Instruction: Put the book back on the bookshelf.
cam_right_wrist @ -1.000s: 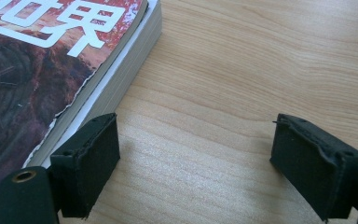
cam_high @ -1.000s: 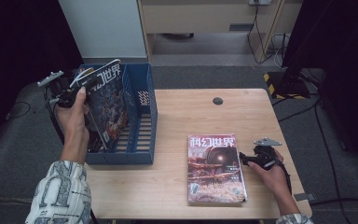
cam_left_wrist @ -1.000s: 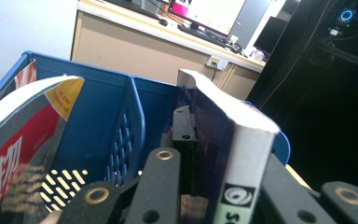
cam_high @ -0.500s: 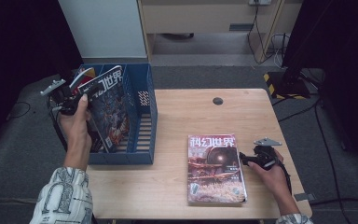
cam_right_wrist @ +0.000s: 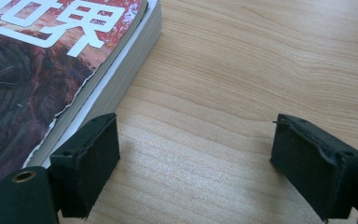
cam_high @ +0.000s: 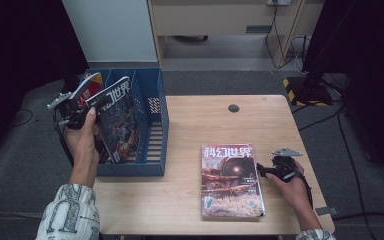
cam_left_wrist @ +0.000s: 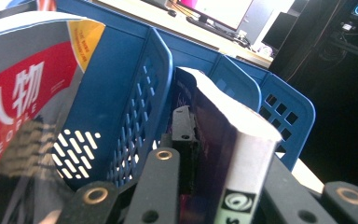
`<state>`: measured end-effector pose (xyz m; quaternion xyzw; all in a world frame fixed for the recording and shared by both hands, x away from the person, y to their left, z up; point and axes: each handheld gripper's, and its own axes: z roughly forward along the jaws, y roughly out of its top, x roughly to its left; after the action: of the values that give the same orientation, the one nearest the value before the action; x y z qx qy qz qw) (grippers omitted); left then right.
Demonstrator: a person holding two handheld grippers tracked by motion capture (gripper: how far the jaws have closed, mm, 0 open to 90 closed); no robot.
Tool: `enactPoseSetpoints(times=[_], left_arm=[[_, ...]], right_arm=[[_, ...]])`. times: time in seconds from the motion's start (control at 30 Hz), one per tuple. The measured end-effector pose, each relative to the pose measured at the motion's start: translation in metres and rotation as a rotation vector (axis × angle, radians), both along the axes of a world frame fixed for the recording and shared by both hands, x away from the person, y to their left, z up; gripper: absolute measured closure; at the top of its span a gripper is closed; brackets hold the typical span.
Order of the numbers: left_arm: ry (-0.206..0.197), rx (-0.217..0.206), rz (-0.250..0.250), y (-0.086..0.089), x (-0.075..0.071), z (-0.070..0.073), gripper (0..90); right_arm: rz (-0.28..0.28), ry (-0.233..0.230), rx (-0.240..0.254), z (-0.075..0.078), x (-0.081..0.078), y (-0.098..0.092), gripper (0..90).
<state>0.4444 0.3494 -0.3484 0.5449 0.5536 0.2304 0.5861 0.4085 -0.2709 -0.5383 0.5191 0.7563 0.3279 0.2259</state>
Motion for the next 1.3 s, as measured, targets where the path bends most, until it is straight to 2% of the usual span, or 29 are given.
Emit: enactPoseSetpoints(times=[0.3, 0.77, 0.83, 0.93, 1.0, 1.07, 1.13, 1.3], left_arm=[[0.073, 0.038, 0.021, 0.008, -0.008, 0.003, 80.5], [0.128, 0.038, -0.001, 0.010, -0.015, 0.002, 78.4], [0.139, 0.055, -0.006, 0.010, -0.016, 0.003, 77.6], [0.119, 0.051, -0.014, 0.009, -0.017, 0.006, 74.6], [0.122, 0.064, -0.020, 0.008, -0.017, 0.009, 73.4], [0.144, 0.106, -0.036, 0.006, -0.015, 0.013, 72.1], [0.157, 0.122, -0.043, 0.004, -0.013, 0.016, 70.8], [0.177, 0.122, -0.044, 0.003, -0.010, 0.020, 69.4]], right_arm=[[0.000, 0.000, 0.000, 0.000, 0.000, 0.000, 15.3], [0.000, -0.001, -0.001, 0.000, 0.000, 0.000, 15.3], [0.000, -0.001, -0.001, 0.000, 0.000, 0.000, 15.3], [0.000, -0.001, -0.001, 0.000, 0.000, 0.000, 15.4], [0.000, -0.001, -0.001, 0.000, 0.000, 0.000, 15.4], [0.000, -0.001, -0.002, 0.000, 0.000, 0.000, 15.4], [-0.001, -0.001, -0.001, 0.000, 0.000, 0.000, 15.4], [-0.004, 0.000, 0.003, 0.000, -0.001, 0.001, 15.3]])
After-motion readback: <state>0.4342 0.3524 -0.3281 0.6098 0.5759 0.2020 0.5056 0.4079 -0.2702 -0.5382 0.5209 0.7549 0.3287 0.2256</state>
